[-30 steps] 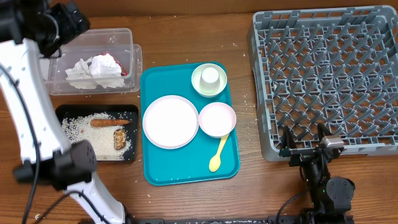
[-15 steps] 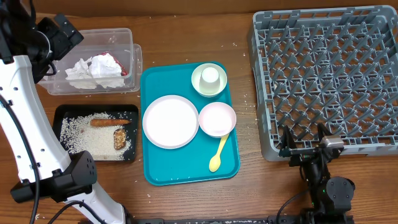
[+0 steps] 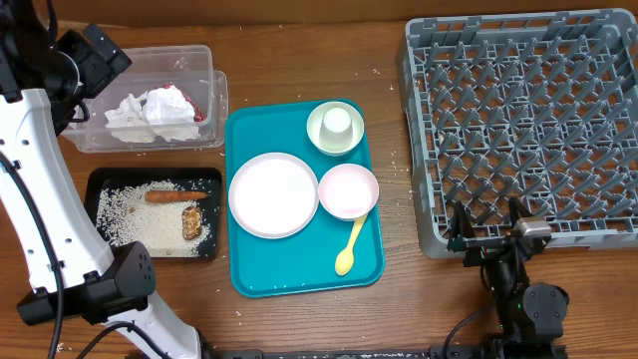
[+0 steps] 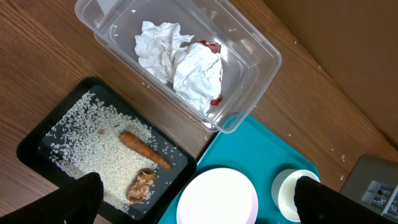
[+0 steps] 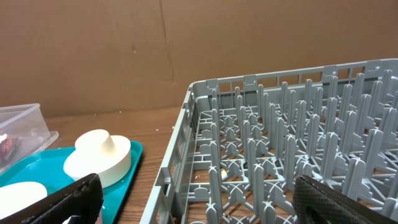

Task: Sort waste into correct bins and load items into the dishwasher

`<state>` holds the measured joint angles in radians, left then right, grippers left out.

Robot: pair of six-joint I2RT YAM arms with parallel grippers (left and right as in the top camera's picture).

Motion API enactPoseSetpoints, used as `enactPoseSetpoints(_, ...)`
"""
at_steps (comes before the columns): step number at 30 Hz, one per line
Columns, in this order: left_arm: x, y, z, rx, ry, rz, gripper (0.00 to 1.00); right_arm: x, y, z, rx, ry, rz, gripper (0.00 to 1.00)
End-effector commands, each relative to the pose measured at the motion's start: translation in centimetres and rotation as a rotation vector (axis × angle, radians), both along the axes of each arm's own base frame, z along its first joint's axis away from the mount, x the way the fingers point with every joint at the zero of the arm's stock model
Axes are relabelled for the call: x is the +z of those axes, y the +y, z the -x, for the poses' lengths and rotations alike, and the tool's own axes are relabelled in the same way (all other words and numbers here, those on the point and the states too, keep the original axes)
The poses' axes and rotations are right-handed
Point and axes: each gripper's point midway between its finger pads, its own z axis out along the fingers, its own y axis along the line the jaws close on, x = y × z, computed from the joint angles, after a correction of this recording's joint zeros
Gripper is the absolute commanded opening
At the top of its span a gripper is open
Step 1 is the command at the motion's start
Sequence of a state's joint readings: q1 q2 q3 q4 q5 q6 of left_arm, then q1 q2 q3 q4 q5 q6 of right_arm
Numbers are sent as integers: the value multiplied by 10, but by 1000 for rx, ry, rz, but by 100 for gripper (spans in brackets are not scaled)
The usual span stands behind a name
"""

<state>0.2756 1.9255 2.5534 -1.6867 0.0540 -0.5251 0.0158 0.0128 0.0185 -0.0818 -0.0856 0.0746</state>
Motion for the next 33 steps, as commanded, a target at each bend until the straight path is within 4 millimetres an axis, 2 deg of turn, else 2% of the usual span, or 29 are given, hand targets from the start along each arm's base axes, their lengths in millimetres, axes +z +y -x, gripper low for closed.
enactPoseSetpoints(1, -1, 3, 0, 19, 6, -7, 100, -2, -1, 0, -6, -2, 4, 100)
enactPoseSetpoints(18, -1, 3, 0, 19, 6, -7, 100, -2, -3, 0, -17, -4, 5, 100)
enactPoseSetpoints(20, -1, 3, 0, 19, 6, -7, 100, 8, -5, -1, -30, -44, -1, 100)
enactPoseSetpoints(22, -1, 3, 0, 19, 6, -7, 100, 22, 9, 2, 50, -90, -79, 100)
enactPoseSetpoints(25, -1, 3, 0, 19, 6, -7, 100, 26, 54, 17, 337, -34, -285, 100)
enactPoseSetpoints(28, -1, 3, 0, 19, 6, -7, 100, 35, 86, 38, 562, 36, -461, 100)
enactPoseSetpoints(31, -1, 3, 0, 19, 6, -7, 100, 56, 88, 44, 610, 31, -631, 100)
enactPoseSetpoints(33, -1, 3, 0, 19, 6, -7, 100, 76, 80, 44, 596, -29, -722, 100)
